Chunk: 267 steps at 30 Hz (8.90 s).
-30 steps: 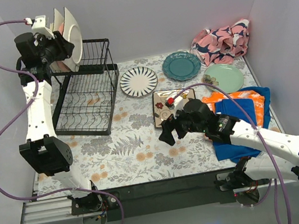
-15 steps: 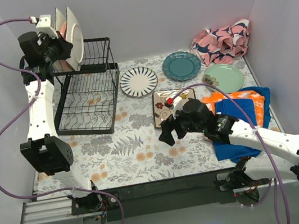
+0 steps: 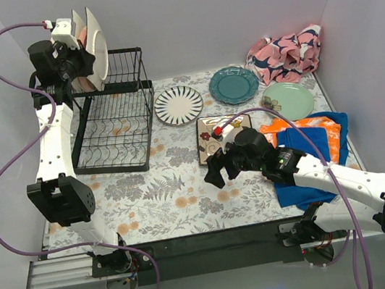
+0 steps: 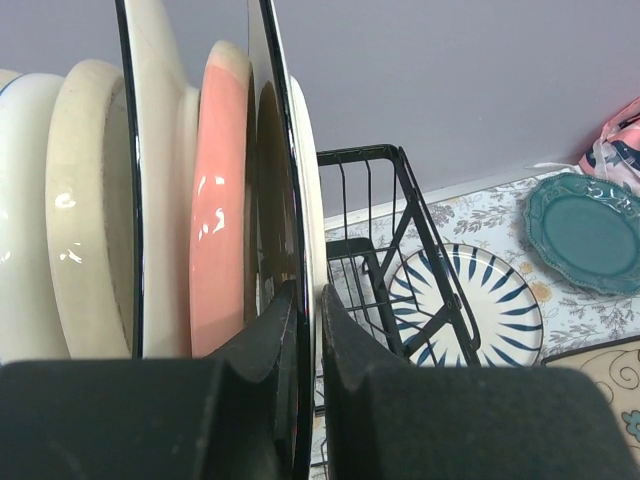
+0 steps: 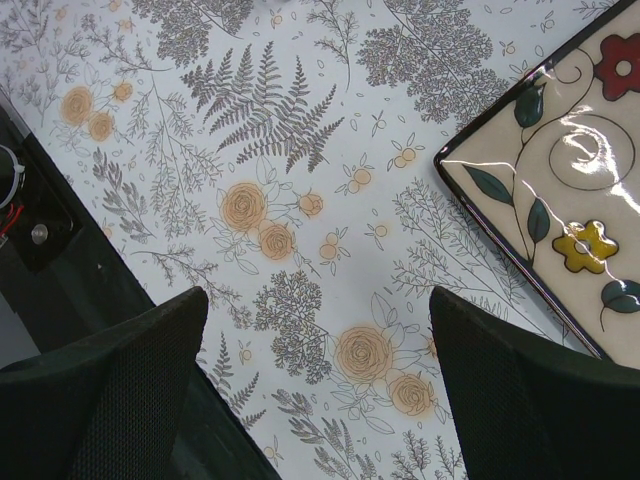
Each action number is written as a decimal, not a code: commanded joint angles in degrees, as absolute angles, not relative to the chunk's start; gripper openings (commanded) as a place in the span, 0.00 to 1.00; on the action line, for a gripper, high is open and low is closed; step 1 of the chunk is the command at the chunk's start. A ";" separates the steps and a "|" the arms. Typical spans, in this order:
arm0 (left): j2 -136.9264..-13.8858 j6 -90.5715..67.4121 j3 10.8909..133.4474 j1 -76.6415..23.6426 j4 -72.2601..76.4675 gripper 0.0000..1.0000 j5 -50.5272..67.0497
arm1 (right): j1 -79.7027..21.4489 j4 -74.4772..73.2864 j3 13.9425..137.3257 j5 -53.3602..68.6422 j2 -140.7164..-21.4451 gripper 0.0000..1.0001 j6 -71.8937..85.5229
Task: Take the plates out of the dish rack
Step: Unload the plate from the dish rack, then place the plate at the center of the board.
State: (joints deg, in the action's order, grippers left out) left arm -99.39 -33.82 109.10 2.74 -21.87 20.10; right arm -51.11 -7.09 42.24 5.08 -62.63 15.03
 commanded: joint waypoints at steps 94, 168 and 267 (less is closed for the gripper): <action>-74.80 3.07 90.10 -34.62 7.11 0.00 0.70 | -30.07 -4.92 55.79 -0.62 -53.08 0.92 46.74; -85.34 13.97 56.60 -58.09 39.20 0.00 -18.54 | -22.50 10.11 56.78 12.38 -75.06 0.61 62.05; -55.11 -51.24 28.30 -56.60 20.57 0.63 -25.05 | 3.52 -5.09 64.86 58.28 -115.22 0.01 13.36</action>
